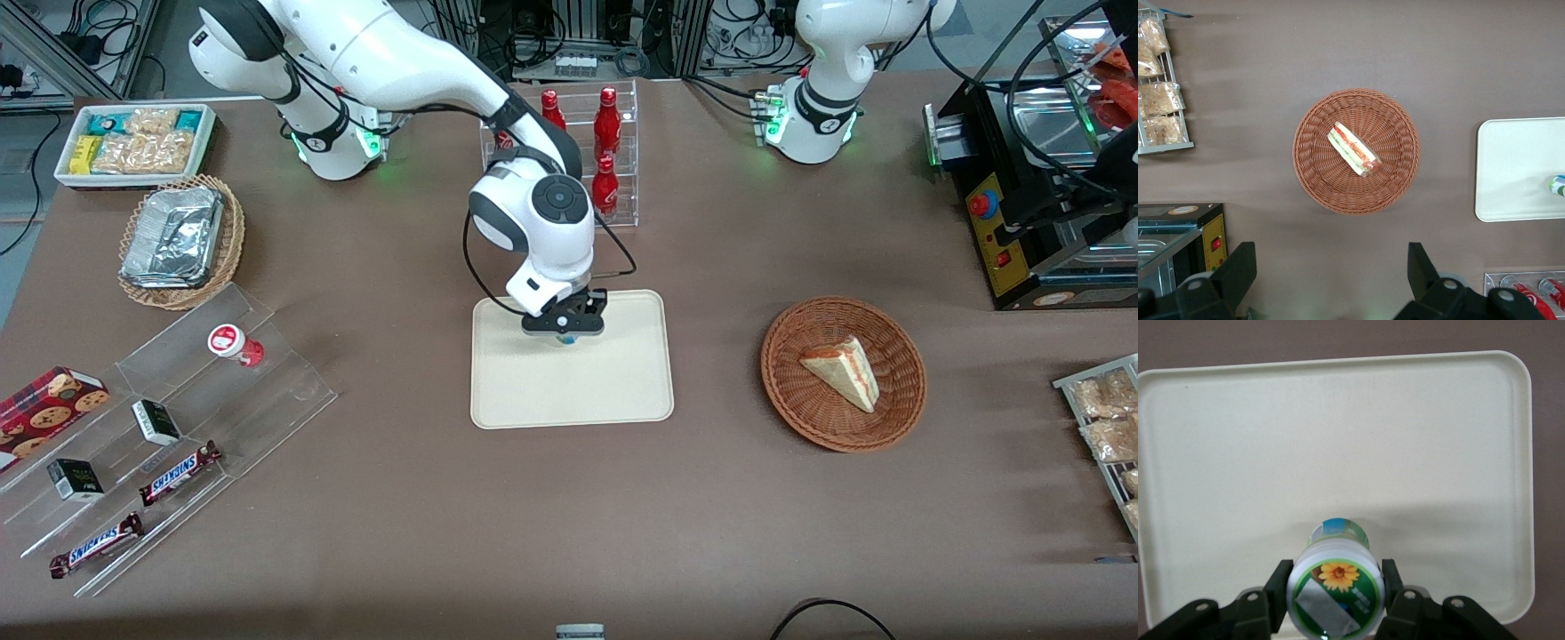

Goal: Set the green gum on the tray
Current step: 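Lower the jar onto the tray and open the right gripper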

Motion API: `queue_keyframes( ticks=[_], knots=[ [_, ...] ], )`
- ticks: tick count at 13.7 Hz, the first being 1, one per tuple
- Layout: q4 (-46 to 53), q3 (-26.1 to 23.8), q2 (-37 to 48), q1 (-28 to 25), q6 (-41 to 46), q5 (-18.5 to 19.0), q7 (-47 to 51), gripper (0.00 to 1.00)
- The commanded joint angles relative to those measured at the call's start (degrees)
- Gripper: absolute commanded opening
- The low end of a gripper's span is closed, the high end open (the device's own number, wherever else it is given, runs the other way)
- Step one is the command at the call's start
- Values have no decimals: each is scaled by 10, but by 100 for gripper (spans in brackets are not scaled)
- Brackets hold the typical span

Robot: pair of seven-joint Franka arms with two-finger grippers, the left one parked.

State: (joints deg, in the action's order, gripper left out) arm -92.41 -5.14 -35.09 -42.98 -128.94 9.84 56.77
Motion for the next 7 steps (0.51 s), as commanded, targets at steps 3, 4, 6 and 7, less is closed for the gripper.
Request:
queue_keyframes(
  ticks=[3,4,6,7],
  knots=[
    [13,-1,-31,0,-33,19,27,0],
    [13,-1,-34,0,-38,19,27,0],
    [13,-1,-38,1,-39,19,27,0],
    [13,-1,-39,1,-39,19,28,0]
  ],
)
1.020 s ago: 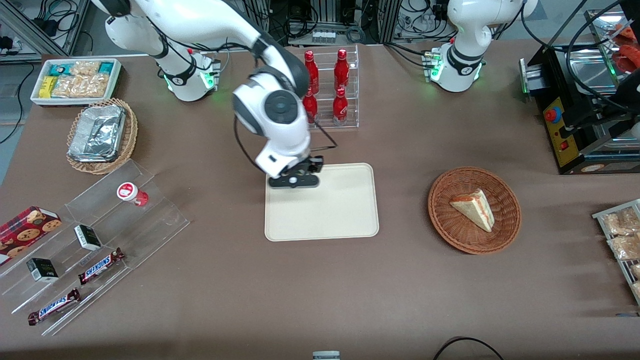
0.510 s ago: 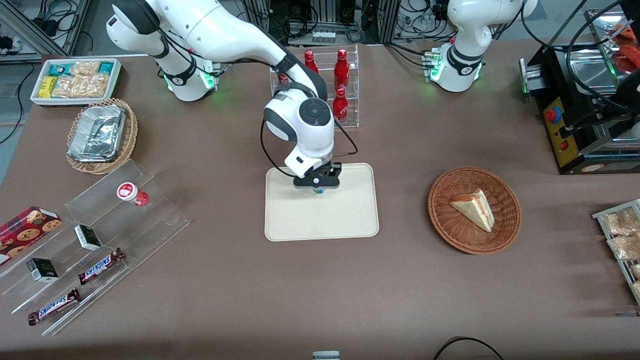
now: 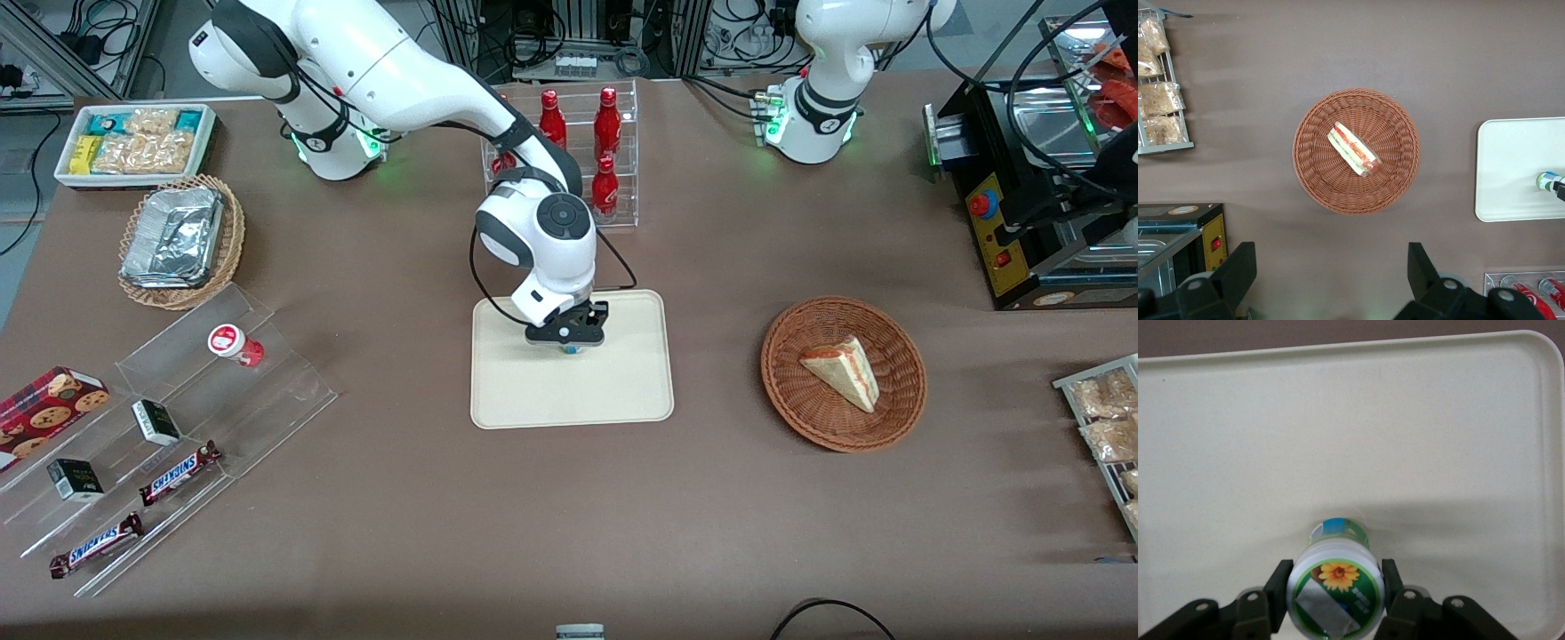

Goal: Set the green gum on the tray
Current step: 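Lower the jar onto the tray and open the right gripper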

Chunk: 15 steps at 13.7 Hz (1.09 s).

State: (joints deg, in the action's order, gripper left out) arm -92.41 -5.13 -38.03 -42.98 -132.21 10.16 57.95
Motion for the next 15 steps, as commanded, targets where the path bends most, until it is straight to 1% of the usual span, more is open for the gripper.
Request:
queue_keyframes(
  ticks=[1,3,4,5,9,13,15],
  knots=[
    [13,-1,-12,1,-5,15,18,18],
    [13,-1,-12,1,-4,16,18,56],
    [13,-1,-13,2,-4,16,18,88],
    [13,-1,-12,3,-3,16,16,98],
    [14,-1,19,22,5,14,6,99],
    [12,-2,97,63,86,13,-5,99],
    [-10,-3,145,86,109,7,-11,99]
  ],
)
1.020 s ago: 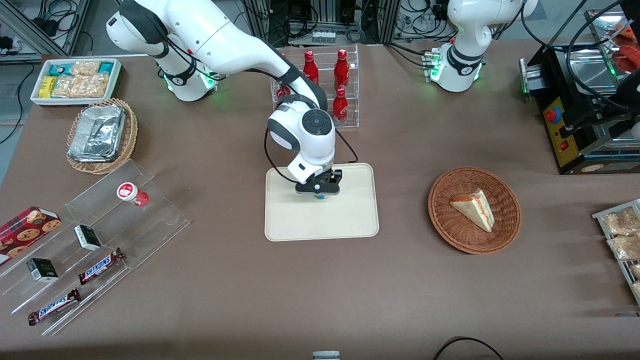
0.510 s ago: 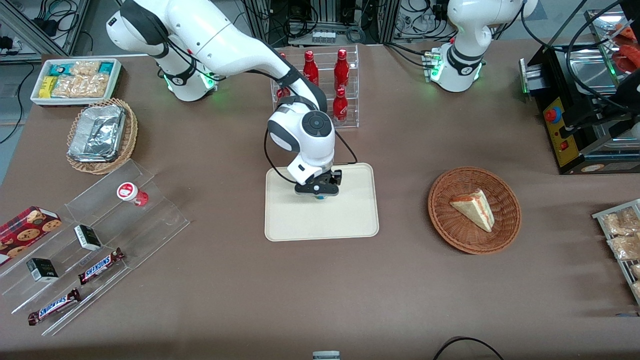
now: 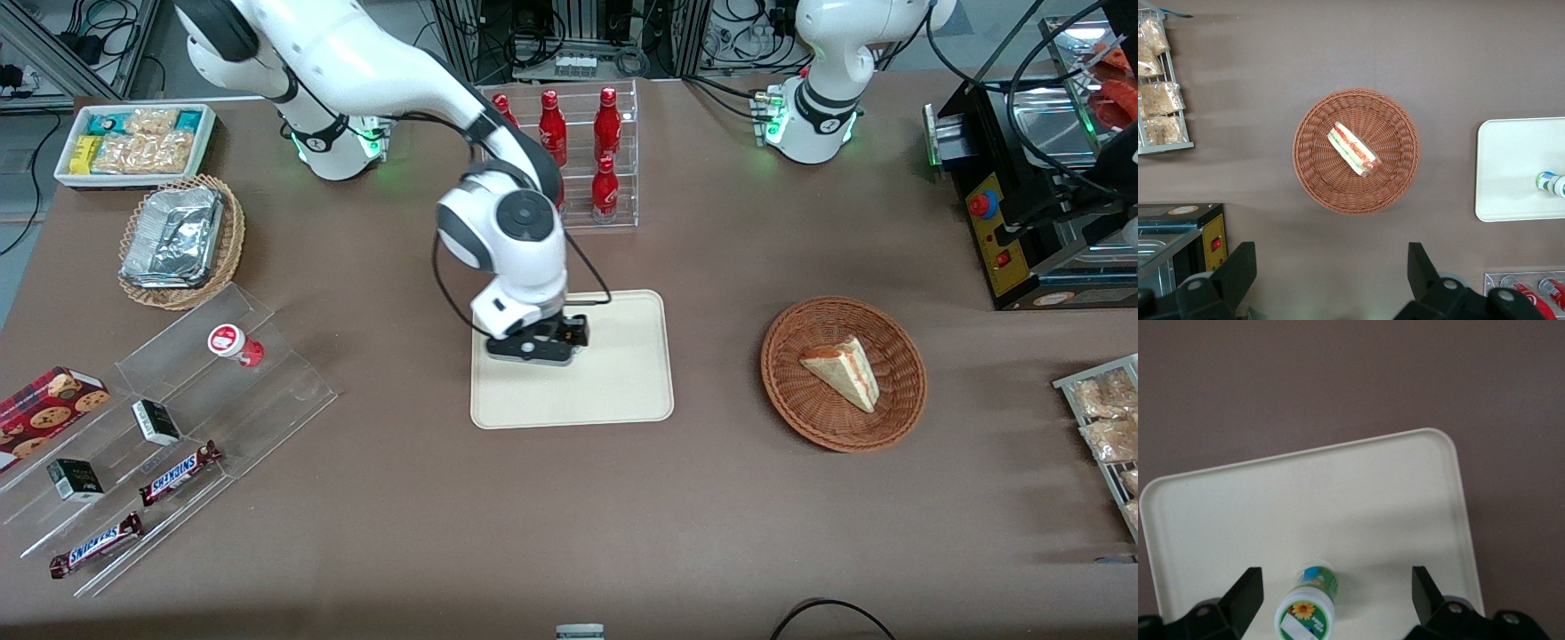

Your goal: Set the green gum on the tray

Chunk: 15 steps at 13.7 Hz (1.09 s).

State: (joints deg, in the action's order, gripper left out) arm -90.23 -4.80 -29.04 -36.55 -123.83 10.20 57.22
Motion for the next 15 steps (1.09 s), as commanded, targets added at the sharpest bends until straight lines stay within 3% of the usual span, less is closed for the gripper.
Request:
queue_keyframes(
  ticks=[1,5,12,14,15],
  knots=[
    [-54,-7,88,39,26,0,-30,99],
    [-69,-4,184,118,135,-97,-191,99],
    [-65,-2,296,278,295,-102,-371,99],
    [-60,27,307,310,317,-113,-460,99],
    [-59,57,313,315,322,-139,-497,99]
  ],
)
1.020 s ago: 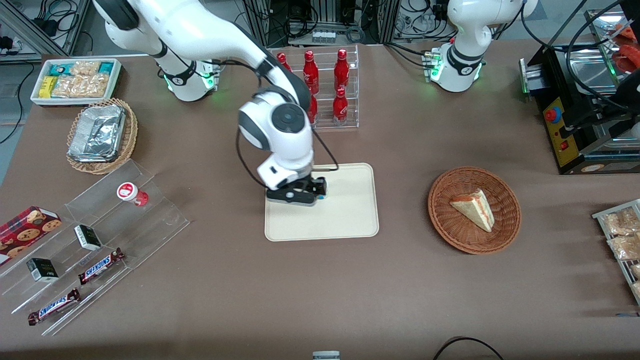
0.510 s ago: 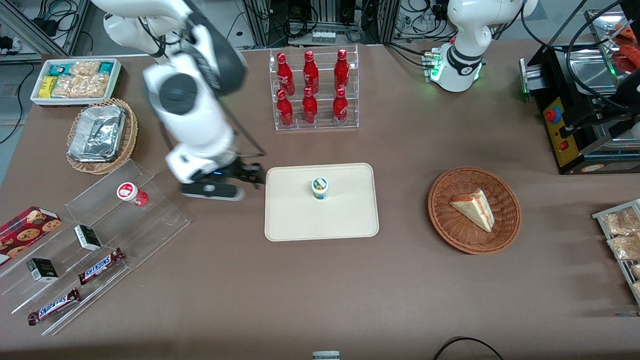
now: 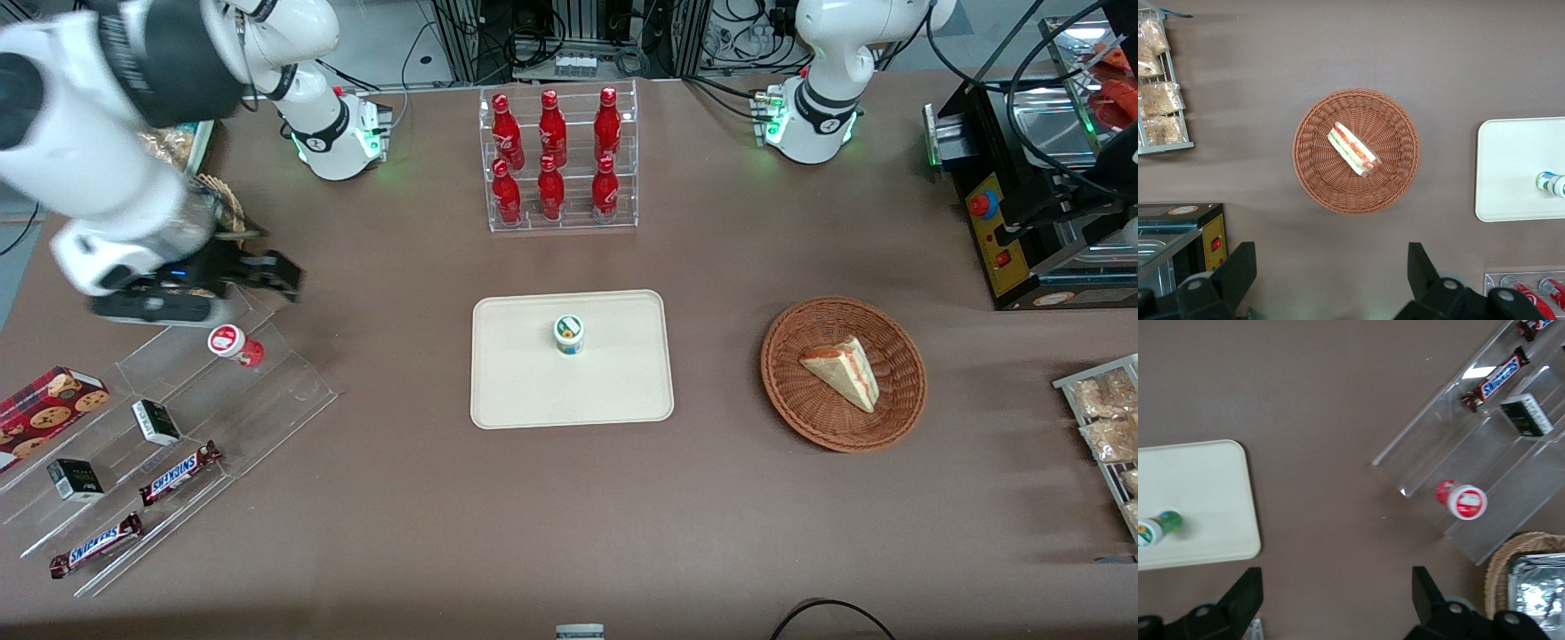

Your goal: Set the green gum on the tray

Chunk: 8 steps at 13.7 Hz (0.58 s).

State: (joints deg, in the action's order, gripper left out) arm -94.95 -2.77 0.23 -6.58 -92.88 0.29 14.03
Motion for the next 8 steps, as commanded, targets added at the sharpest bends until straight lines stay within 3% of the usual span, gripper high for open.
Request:
queue_keyframes(
  ticks=[1,8],
  knots=[
    [-12,68,21,16,19,-54,-87,99],
    [-11,87,42,66,48,-47,-148,99]
  ],
)
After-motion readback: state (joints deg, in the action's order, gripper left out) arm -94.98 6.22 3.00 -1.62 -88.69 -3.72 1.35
